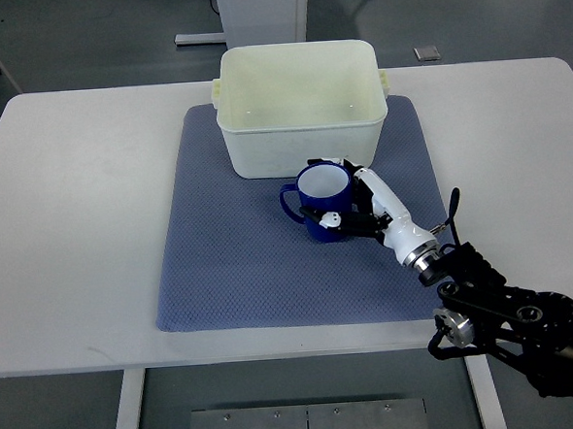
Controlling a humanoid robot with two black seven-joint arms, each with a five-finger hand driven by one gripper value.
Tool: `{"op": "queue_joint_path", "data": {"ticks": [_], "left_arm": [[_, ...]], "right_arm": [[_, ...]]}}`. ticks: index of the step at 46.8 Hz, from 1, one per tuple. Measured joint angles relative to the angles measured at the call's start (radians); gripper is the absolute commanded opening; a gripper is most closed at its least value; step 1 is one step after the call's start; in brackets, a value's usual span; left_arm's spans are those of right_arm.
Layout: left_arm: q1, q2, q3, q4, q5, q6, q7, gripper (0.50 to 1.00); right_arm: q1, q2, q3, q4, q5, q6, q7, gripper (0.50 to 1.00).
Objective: Place cup in box with right hand
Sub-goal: 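Lift the blue mug with the right hand over the cream box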
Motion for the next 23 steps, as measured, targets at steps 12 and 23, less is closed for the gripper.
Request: {"op": "queue_joint_path", "data": {"ticks": [12, 23], "left_arm": [[0.0, 0.0, 0.0, 0.0, 0.0, 0.0, 0.0, 1.0], [0.0, 0.0, 0.0, 0.0, 0.0, 0.0, 0.0, 1.0]], "right_arm": [[0.028, -0.185, 0.013, 0.137, 0.003, 0.001, 0.0, 0.5], [0.082, -0.28, 0.049, 0.206, 0.009, 0.006, 0.0, 0.5]]}}
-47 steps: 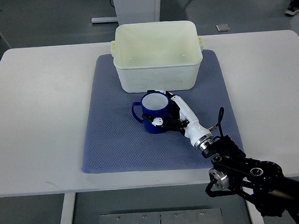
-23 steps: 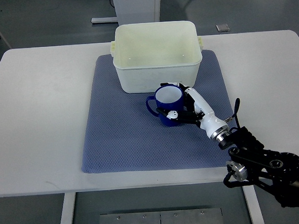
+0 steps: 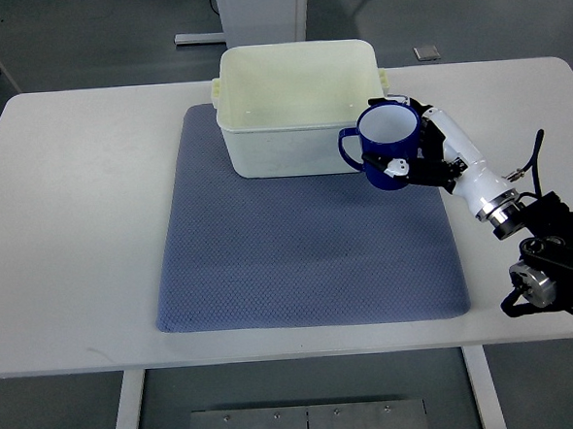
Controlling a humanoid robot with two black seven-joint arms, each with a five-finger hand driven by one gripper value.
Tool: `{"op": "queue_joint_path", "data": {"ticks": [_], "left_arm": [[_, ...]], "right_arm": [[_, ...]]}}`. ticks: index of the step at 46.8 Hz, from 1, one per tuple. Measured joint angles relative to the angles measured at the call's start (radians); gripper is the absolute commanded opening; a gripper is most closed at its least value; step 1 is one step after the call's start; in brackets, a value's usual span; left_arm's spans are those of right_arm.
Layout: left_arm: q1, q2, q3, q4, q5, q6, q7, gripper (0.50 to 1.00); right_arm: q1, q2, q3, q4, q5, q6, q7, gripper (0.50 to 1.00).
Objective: Place cup in box with right hand
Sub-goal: 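Lift the blue mug with the right hand over the cream box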
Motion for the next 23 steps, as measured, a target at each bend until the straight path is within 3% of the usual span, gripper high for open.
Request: {"op": "queue_joint_path", "data": {"ticks": [6, 23], "left_arm": [[0.0, 0.0, 0.0, 0.0, 0.0, 0.0, 0.0, 1.0], [0.0, 0.0, 0.0, 0.0, 0.0, 0.0, 0.0, 1.0]], "right_arm": [[0.048, -0.017, 0.02, 0.009, 0.001, 0.006, -0.003, 0.5], [0.22, 0.014, -0.006, -0.049, 0.062, 0.003, -0.1, 0.5]]}}
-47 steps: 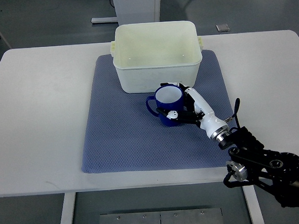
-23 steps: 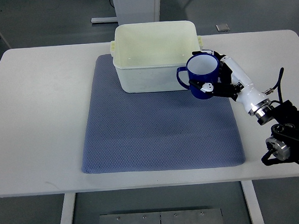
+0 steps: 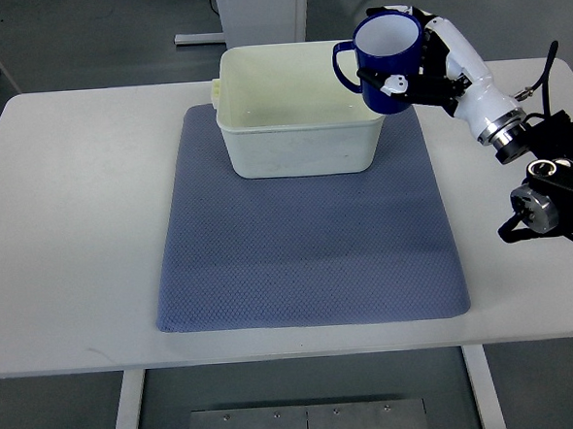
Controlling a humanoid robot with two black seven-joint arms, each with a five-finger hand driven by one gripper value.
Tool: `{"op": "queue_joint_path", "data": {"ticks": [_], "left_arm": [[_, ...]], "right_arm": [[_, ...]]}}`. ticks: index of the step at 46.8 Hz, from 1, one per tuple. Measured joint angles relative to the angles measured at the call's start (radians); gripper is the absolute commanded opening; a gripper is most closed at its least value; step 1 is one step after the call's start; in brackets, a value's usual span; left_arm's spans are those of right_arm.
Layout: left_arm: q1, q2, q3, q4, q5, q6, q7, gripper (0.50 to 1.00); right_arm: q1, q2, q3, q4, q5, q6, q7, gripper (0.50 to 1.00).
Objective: Place cup in box with right hand
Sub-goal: 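Lift the blue mug with the right hand over the cream box, then release the mug into the box and withdraw the right hand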
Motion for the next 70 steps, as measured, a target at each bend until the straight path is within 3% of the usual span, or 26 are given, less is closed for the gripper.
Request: {"op": "queue_joint_path", "data": {"ticks": [20, 37, 60, 63, 70], "left_arm": [[0.0, 0.0, 0.0, 0.0, 0.0, 0.0, 0.0, 1.0], [0.0, 0.0, 0.0, 0.0, 0.0, 0.0, 0.0, 1.0], [0.0, 0.0, 0.0, 0.0, 0.0, 0.0, 0.0, 1.0], [0.0, 0.0, 0.0, 0.0, 0.0, 0.0, 0.0, 1.0], [0.0, 0.0, 0.0, 0.0, 0.0, 0.0, 0.0, 1.0]], "right_arm": [[0.124, 0.188, -0.047, -0.192, 0.022, -0.01, -0.08, 0.5], [0.131, 0.382, 0.003, -0.421, 0.021, -0.043, -0.146, 0.5], [0.114, 0.434, 0.001, -0.464, 0.021, -0.044, -0.157, 0.5], [0.114, 0.434, 0.002, -0.464, 0.021, -0.044, -0.156, 0.673], [0.114, 0.434, 0.002, -0.464, 0.021, -0.044, -0.155, 0.83]]}}
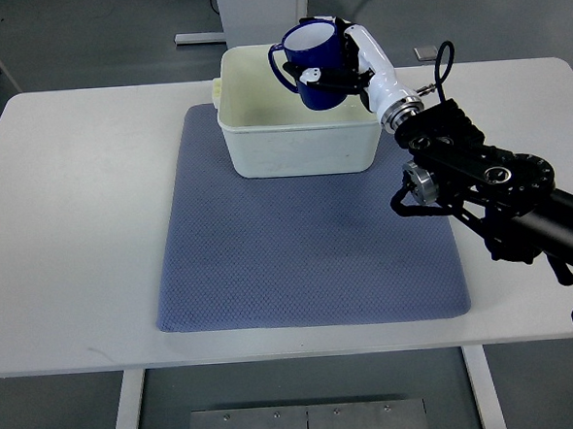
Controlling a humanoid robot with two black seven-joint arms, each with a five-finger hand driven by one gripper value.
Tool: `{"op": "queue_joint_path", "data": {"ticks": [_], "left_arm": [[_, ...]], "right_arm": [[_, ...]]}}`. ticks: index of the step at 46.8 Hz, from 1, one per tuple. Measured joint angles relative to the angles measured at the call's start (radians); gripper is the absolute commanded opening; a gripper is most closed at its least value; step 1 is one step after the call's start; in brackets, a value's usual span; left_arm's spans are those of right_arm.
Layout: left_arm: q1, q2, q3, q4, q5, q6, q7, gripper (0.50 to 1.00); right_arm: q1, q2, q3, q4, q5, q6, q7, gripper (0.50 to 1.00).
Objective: Place cup in box with right hand
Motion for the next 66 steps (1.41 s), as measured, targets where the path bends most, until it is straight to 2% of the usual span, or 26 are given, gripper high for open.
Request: {"op": "queue_joint_path", "data": {"ticks": [4, 9, 16, 37, 48, 52, 59, 66], "left_arm": [[0.0, 0.0, 0.0, 0.0, 0.0, 0.0, 0.0, 1.0], [0.0, 0.0, 0.0, 0.0, 0.0, 0.0, 0.0, 1.0], [0.0, 0.0, 0.0, 0.0, 0.0, 0.0, 0.0, 1.0], [0.0, 0.0, 0.0, 0.0, 0.0, 0.0, 0.0, 1.0], [0.0, 0.0, 0.0, 0.0, 0.0, 0.0, 0.0, 1.0], [0.0, 0.0, 0.0, 0.0, 0.0, 0.0, -0.001, 1.0], [0.001, 0.0, 0.001, 0.0, 0.0, 0.0, -0.001, 1.0], [0.0, 0.0, 0.0, 0.0, 0.0, 0.0, -0.001, 1.0]], "right_arm": [[0.0, 0.0, 0.0, 0.0, 0.0, 0.0, 0.003, 0.899], [-0.001, 0.0, 0.0, 0.001, 0.0, 0.0, 0.005, 0.937], [-0.002, 0.0, 0.0, 0.0, 0.0, 0.0, 0.005, 0.964], [-0.003, -0.014, 0.004, 0.008, 0.001, 0.001, 0.001, 0.985], [-0.004, -0.133, 0.07, 0.069, 0.002, 0.019, -0.017, 0.993], [-0.02, -0.187, 0.113, 0.097, 0.002, 0.046, -0.036, 0.993], [-0.098, -0.268, 0.252, 0.134, 0.003, 0.142, -0.092, 0.995], [-0.199, -0.299, 0.385, 0.167, 0.003, 0.201, -0.143, 1.0]]}}
